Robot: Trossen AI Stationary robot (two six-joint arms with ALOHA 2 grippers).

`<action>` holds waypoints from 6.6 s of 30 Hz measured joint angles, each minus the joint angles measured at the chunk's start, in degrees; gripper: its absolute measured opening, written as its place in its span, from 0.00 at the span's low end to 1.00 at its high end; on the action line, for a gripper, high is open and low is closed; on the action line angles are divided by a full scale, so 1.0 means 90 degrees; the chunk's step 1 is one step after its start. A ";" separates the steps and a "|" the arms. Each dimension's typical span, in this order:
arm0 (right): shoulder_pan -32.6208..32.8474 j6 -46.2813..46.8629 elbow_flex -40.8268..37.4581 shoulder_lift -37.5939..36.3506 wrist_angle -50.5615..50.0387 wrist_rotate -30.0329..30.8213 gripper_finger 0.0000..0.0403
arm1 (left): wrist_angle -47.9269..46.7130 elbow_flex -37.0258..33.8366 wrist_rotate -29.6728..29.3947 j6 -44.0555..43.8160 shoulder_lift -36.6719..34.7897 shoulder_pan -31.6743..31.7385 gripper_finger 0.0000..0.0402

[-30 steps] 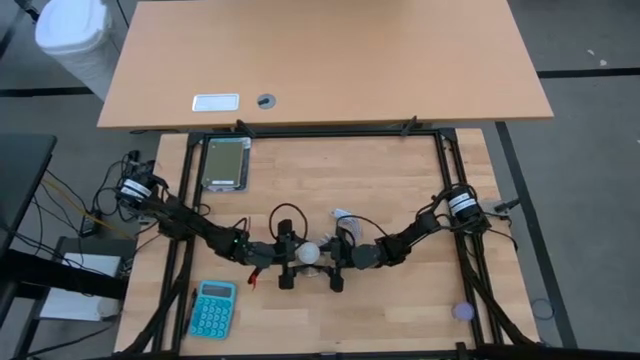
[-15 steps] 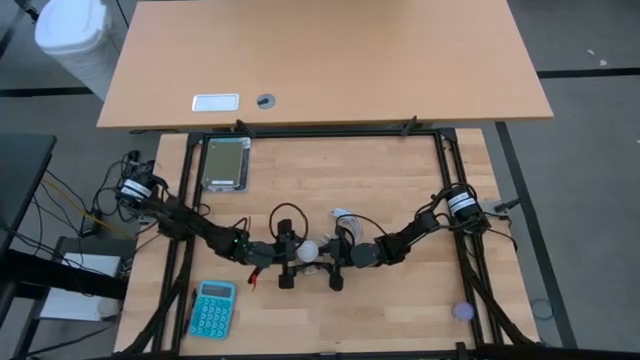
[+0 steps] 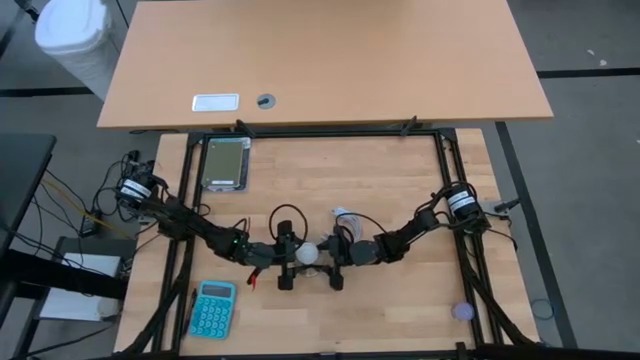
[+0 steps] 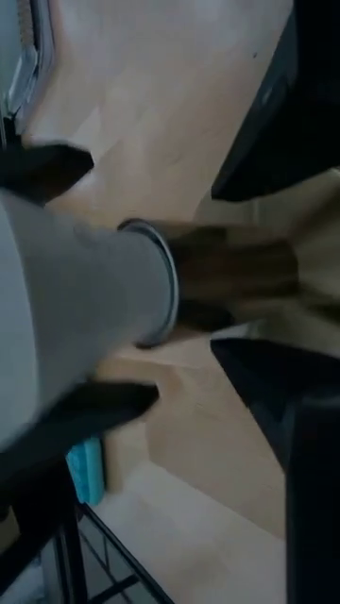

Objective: Screw lightbulb
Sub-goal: Remove the lightbulb from the lamp

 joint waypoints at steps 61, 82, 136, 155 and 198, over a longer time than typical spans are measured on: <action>-0.0119 -0.0062 0.0831 -0.0012 -0.1530 -0.0402 0.46 | -0.0838 -0.0007 0.0851 0.0067 -0.0677 0.0104 0.63; -0.0139 0.0091 0.0826 -0.0012 -0.1564 -0.0217 0.46 | -0.0464 -0.0007 -0.0280 -0.1131 -0.0343 -0.0147 0.55; -0.0214 0.0040 0.0826 -0.0005 -0.1642 -0.0183 0.47 | -0.2142 0.1773 -0.4384 -0.4170 0.1375 -0.1052 0.54; -0.0206 -0.0099 0.0833 0.0005 -0.1693 -0.0235 0.47 | -0.3269 0.1736 -0.3247 -0.3050 0.0610 -0.1136 0.78; -0.0670 -0.0178 0.0811 -0.0946 -0.4292 -0.0134 0.63 | -0.0589 -0.0262 -0.2453 -0.2996 0.0361 -0.0673 0.78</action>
